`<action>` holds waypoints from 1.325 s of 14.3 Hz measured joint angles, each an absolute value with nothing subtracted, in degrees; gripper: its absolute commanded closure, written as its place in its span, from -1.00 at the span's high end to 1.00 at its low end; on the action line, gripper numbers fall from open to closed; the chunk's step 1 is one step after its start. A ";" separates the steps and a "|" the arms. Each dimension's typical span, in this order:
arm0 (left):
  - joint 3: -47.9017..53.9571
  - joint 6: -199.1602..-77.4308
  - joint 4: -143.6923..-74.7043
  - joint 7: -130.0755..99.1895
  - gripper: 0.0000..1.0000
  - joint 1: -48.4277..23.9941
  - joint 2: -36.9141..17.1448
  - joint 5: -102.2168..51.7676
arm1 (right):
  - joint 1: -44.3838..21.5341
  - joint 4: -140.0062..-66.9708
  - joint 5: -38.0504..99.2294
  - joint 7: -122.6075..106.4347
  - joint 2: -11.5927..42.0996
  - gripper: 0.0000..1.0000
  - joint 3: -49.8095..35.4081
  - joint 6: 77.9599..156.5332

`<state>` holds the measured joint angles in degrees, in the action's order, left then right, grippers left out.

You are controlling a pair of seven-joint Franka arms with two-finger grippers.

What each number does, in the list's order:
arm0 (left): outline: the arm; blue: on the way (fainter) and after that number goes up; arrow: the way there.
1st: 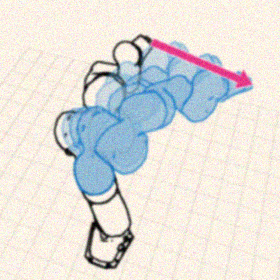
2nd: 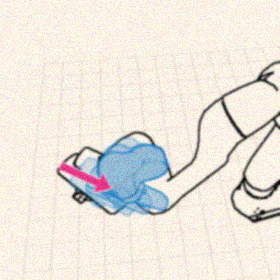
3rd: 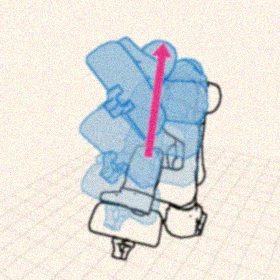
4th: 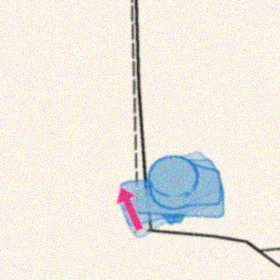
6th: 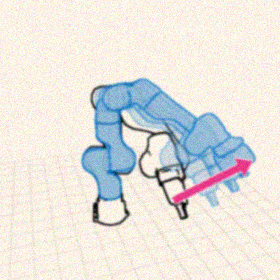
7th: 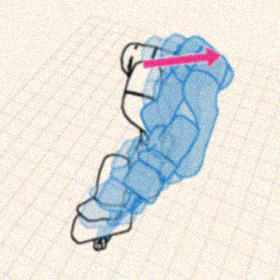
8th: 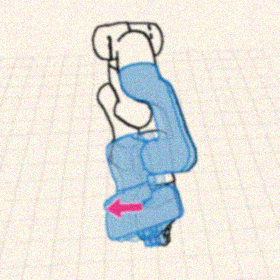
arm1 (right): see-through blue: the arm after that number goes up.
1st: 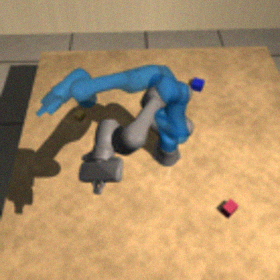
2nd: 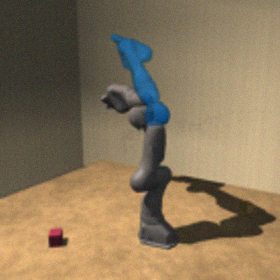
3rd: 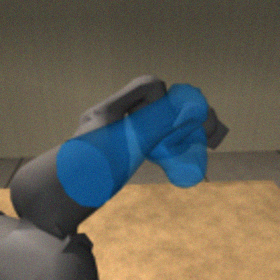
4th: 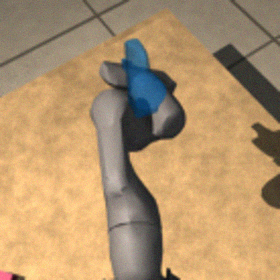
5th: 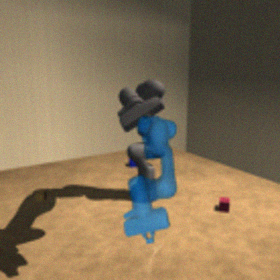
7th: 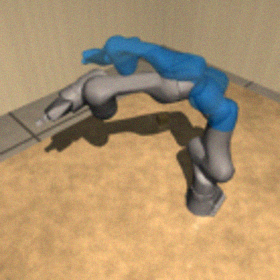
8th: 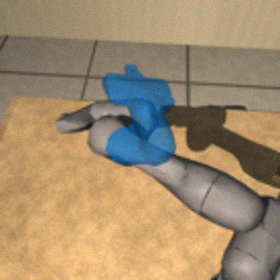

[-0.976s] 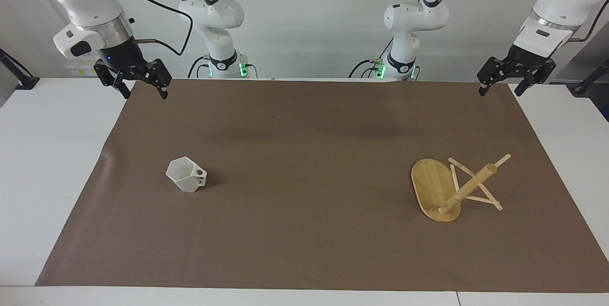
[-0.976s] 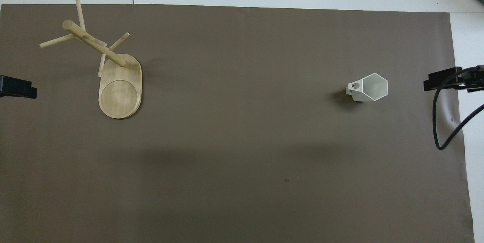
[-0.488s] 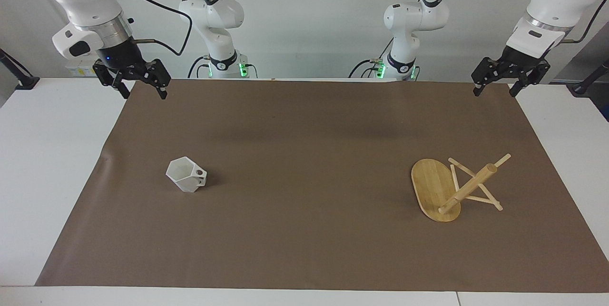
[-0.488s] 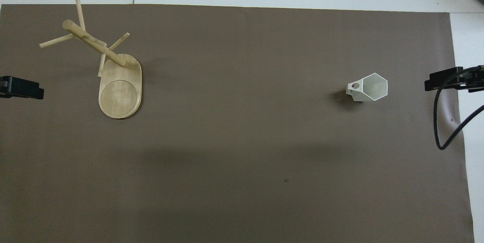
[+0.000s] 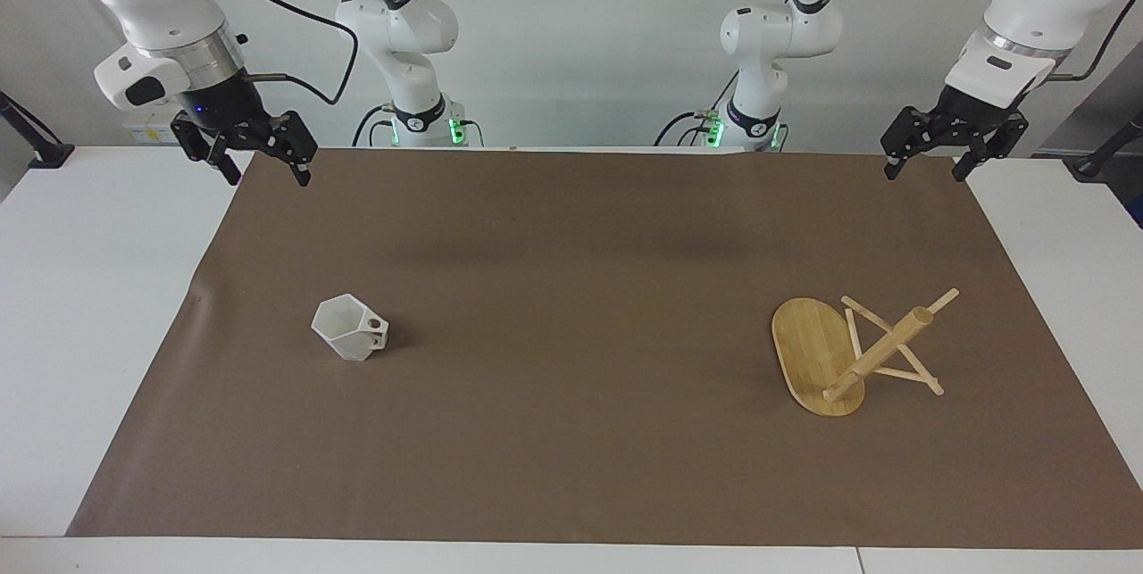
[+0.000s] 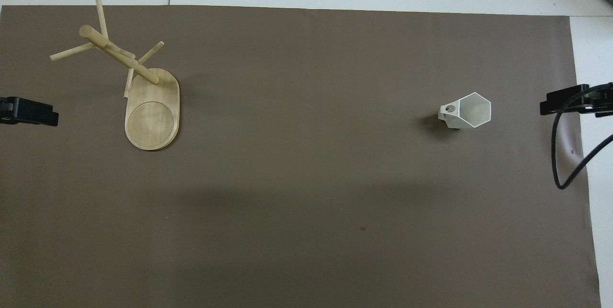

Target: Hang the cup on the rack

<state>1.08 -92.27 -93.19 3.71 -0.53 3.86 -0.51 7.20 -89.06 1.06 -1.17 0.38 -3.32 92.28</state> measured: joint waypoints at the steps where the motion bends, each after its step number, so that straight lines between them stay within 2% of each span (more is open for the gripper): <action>1: 1.08 -92.25 -93.20 3.71 1.00 -0.53 3.86 -0.51 | 7.20 -89.07 1.06 -1.17 0.38 1.00 -3.32 92.28; 19: 1.31 -92.27 -93.30 3.84 1.00 -1.38 3.92 -0.57 | 7.18 -89.07 1.06 -1.28 0.38 1.00 -3.32 92.22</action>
<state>1.31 -92.27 -93.30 3.84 -1.38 3.92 -0.57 7.18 -89.07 1.06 -1.28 0.38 -3.32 92.22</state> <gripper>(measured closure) 0.000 0.000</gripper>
